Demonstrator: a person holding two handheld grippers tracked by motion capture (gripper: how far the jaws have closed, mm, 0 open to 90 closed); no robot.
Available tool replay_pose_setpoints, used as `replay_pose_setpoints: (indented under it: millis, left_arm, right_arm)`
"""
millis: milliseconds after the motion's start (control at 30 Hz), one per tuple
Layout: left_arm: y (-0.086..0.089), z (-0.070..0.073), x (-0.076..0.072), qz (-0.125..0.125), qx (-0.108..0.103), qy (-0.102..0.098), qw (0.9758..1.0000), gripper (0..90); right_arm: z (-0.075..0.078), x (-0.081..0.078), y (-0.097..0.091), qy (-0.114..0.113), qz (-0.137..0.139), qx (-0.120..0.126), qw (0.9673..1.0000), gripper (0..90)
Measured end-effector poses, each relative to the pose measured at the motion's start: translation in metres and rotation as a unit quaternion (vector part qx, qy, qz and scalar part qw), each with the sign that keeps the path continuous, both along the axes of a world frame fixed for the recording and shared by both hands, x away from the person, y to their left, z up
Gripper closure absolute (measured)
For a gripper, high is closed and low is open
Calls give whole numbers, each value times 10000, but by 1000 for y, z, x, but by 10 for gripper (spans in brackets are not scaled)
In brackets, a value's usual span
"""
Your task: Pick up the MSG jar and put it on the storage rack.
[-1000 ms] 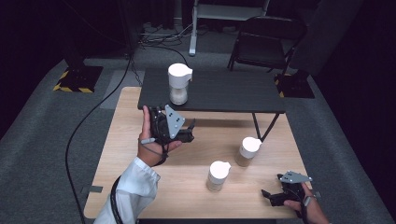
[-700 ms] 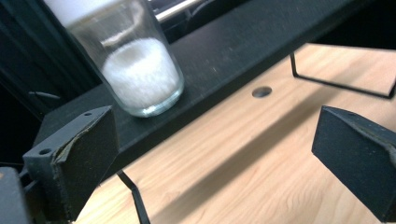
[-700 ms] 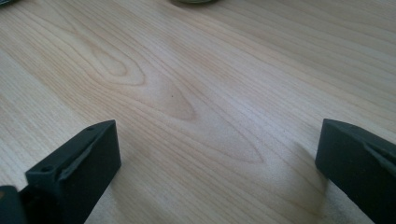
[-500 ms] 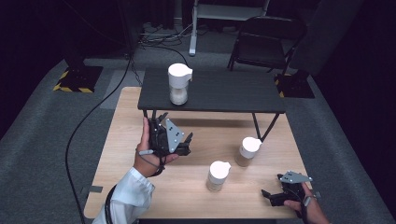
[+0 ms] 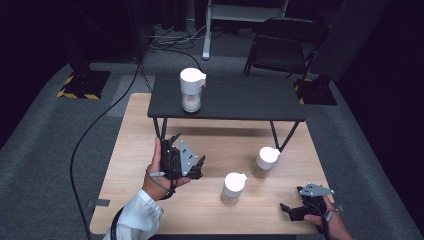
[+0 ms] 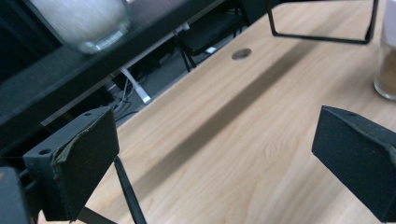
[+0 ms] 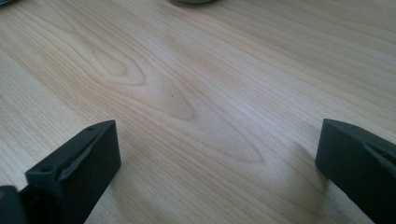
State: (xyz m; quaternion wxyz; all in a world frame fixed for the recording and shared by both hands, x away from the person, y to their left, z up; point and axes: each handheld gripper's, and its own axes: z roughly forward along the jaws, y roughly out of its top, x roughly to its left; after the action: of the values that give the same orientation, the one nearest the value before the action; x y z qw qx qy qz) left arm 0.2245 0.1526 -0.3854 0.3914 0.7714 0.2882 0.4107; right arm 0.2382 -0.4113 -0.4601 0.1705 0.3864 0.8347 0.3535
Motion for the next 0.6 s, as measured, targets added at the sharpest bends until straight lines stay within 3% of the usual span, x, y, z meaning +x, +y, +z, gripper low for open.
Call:
replay_pose_setpoints:
  millis: [200, 600]
  left_arm:
    - [-1, -11, -5, 23, 257, 42, 9997, 6]
    - [4, -33, -13, 206, 365, 259, 9988, 13]
  right_arm:
    - [0, 0, 0, -1, 0, -1, 10000, 0]
    - [0, 0, 0, -2, 0, -1, 10000, 0]
